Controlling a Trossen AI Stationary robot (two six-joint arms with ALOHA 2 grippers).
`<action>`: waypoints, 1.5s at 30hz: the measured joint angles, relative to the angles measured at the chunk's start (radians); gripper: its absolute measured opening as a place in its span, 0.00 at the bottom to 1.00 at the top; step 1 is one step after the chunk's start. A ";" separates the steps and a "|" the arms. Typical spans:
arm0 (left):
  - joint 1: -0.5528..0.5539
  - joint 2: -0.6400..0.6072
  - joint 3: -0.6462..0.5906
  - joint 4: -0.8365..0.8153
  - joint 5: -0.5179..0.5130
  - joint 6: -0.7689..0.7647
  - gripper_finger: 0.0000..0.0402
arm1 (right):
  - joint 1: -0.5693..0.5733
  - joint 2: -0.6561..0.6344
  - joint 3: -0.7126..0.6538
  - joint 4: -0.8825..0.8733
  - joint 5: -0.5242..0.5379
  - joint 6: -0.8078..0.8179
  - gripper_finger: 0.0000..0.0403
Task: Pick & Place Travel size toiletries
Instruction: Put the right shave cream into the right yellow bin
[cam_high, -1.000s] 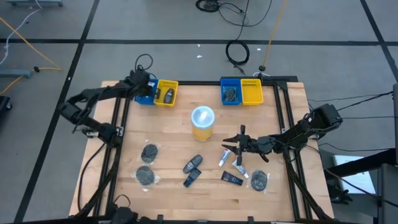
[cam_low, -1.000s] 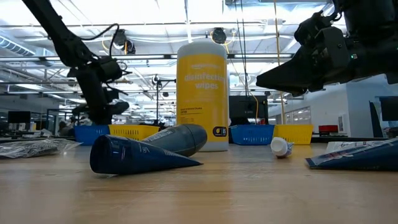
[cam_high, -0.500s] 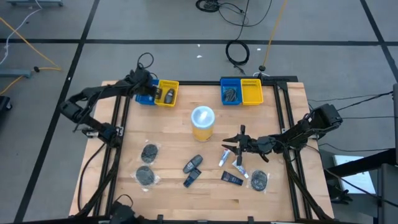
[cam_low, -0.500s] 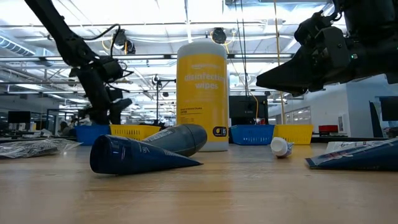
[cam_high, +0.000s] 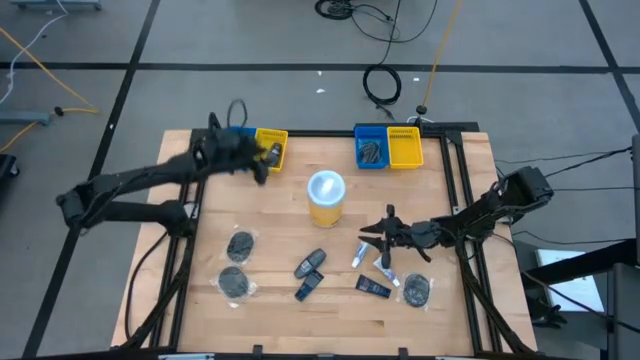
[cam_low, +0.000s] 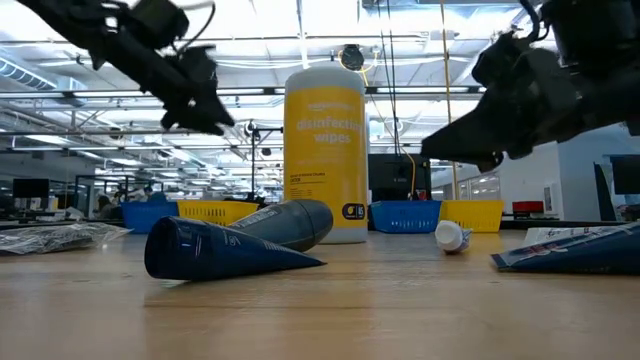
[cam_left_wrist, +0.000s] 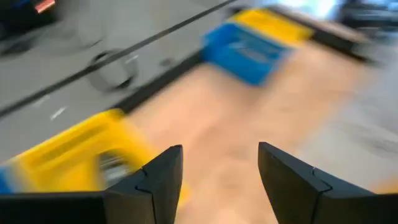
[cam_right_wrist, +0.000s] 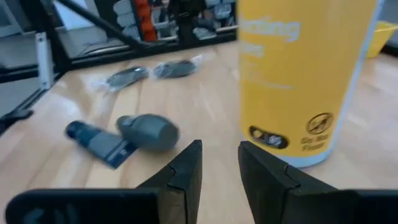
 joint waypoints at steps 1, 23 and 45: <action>-0.061 -0.008 -0.026 0.051 -0.004 0.007 0.48 | 0.009 -0.027 0.000 -0.037 -0.001 0.012 0.27; -0.738 0.444 -0.219 0.783 -0.501 -0.138 0.38 | 0.319 -0.111 0.359 -0.898 -0.243 0.258 0.68; -0.825 0.717 -0.214 0.867 -0.849 -0.302 0.38 | 0.367 0.165 0.500 -1.142 -0.114 0.471 0.58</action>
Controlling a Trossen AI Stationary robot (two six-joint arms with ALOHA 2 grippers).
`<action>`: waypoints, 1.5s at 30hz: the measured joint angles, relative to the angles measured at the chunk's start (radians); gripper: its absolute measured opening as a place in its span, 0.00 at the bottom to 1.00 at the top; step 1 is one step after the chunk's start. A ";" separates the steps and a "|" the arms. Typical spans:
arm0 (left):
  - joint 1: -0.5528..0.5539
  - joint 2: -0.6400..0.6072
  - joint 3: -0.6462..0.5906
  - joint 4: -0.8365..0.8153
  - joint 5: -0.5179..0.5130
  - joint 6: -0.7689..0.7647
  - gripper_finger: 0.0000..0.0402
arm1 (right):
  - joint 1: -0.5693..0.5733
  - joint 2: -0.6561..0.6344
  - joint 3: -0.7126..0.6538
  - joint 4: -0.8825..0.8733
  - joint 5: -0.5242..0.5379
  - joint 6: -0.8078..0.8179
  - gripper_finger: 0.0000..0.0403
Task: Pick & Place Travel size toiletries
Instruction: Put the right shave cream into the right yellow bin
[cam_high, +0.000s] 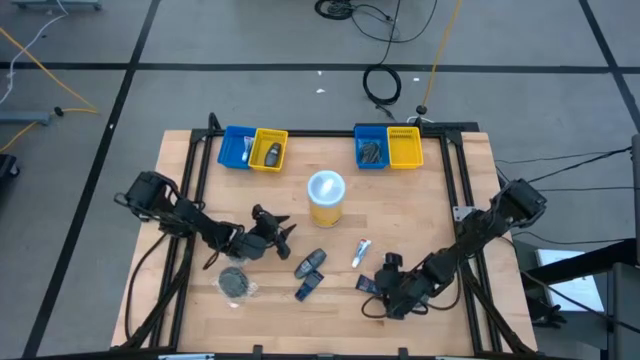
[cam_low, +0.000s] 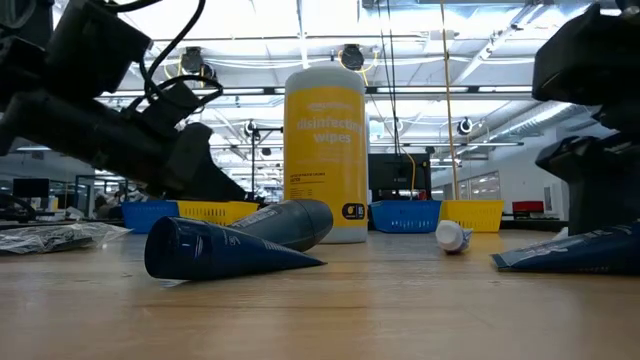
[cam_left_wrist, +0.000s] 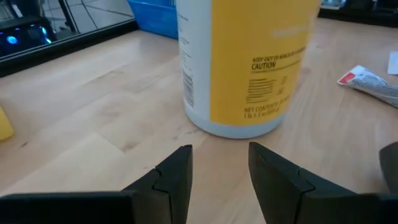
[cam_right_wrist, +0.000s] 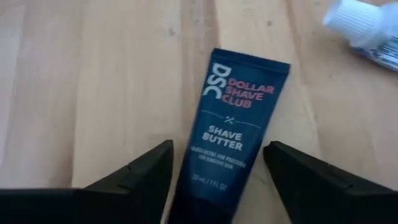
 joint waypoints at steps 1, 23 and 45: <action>0.000 0.000 0.000 -0.001 0.000 0.000 0.38 | -0.001 0.000 0.000 -0.002 0.008 0.008 0.55; 0.007 0.000 0.000 -0.036 -0.019 -0.004 0.38 | -0.561 -0.435 -0.003 -0.395 0.326 0.059 0.22; 0.011 0.000 0.000 -0.064 -0.018 -0.028 0.38 | -1.476 -0.186 -0.003 -0.058 0.039 -0.351 0.23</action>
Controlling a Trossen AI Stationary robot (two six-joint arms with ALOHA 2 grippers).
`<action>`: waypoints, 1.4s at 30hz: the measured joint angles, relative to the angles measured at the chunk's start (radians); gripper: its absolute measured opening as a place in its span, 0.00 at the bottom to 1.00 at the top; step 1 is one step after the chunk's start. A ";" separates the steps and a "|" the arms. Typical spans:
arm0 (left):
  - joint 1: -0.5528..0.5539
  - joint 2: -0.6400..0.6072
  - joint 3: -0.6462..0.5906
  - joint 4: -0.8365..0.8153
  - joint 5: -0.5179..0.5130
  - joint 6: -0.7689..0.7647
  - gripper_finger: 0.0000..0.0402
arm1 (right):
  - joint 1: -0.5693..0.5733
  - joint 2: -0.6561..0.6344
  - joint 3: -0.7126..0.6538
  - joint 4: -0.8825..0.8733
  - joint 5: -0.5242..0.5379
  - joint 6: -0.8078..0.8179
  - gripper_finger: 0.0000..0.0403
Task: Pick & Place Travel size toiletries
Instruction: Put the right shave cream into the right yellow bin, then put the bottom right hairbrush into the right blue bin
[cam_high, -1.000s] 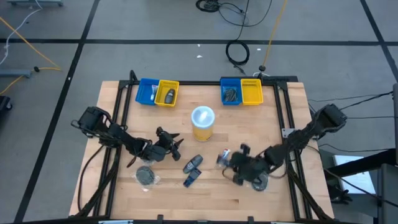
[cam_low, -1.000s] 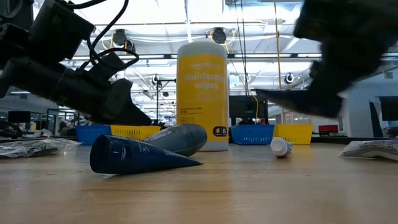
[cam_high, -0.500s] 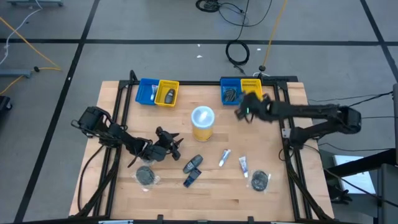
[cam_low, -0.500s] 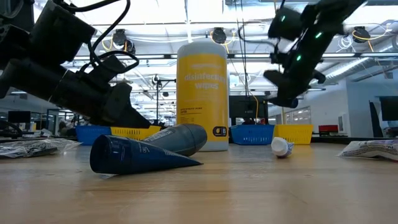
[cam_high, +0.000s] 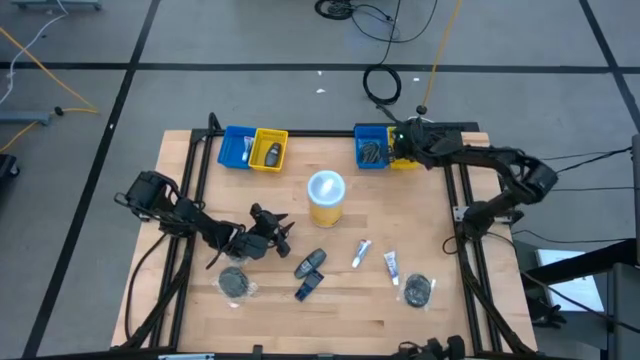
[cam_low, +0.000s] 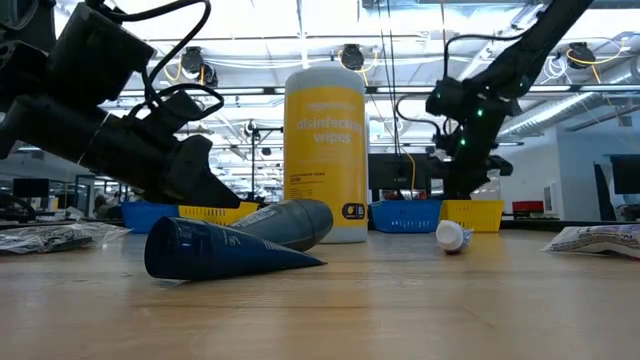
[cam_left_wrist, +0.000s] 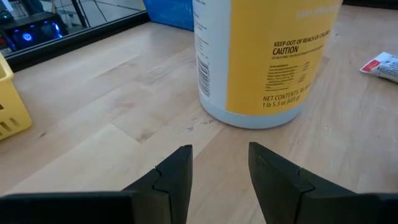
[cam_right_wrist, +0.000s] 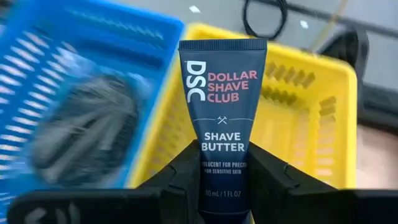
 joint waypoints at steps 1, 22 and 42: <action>0.000 0.000 0.000 0.000 0.000 0.000 0.38 | -0.005 0.010 0.000 0.005 0.001 0.003 0.23; 0.000 0.000 0.000 0.000 0.003 -0.009 0.38 | 0.010 -0.030 0.000 0.022 -0.003 -0.034 0.51; -0.007 0.000 0.000 0.007 0.001 -0.021 0.38 | 0.767 -0.322 -0.330 0.476 -0.036 -0.249 0.43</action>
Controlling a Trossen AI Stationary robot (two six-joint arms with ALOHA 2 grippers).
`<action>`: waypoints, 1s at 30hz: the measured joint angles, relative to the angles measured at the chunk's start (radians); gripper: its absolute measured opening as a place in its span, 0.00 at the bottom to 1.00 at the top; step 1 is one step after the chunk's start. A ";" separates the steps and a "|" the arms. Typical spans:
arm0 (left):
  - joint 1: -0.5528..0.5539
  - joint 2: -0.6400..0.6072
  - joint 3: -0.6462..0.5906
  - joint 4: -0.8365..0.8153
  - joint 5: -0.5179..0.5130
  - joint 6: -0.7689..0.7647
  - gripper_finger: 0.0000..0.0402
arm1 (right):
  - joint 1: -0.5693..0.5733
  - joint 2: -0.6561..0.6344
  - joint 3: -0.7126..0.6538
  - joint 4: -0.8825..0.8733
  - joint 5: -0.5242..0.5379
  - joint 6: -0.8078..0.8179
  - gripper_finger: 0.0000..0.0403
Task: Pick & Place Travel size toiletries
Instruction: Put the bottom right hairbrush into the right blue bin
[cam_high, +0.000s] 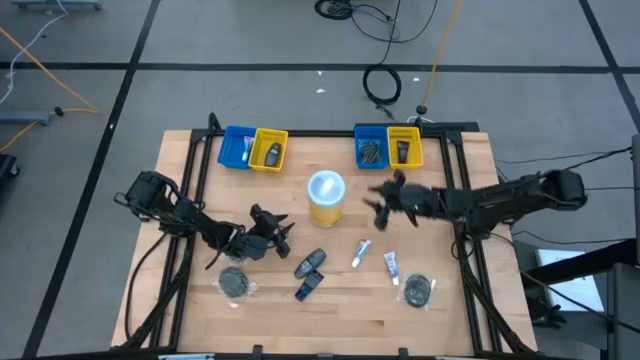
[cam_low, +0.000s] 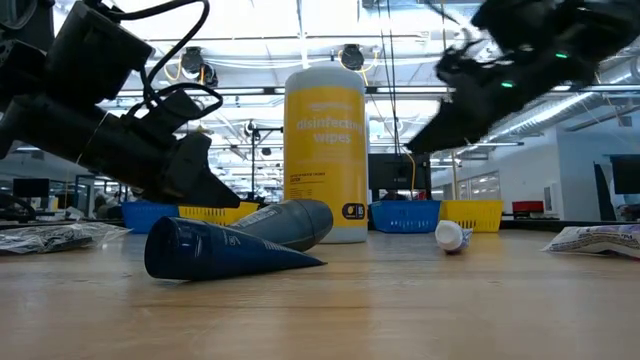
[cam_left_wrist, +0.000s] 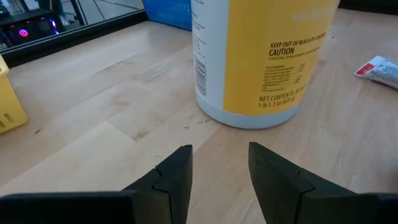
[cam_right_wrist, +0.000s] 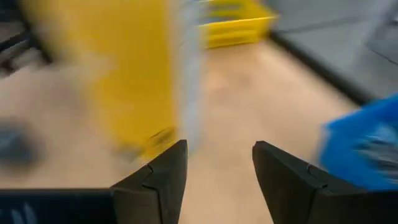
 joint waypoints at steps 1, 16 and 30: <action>0.000 0.000 0.000 0.001 0.000 0.000 0.38 | 0.032 0.000 -0.029 0.046 -0.034 -0.014 0.43; 0.019 0.000 0.000 0.003 -0.001 -0.005 0.38 | 0.300 -0.133 -0.073 -0.192 -0.410 0.545 0.45; 0.019 0.000 0.000 0.001 0.010 -0.016 0.38 | 0.544 -0.223 -0.020 -0.692 -0.434 0.913 0.51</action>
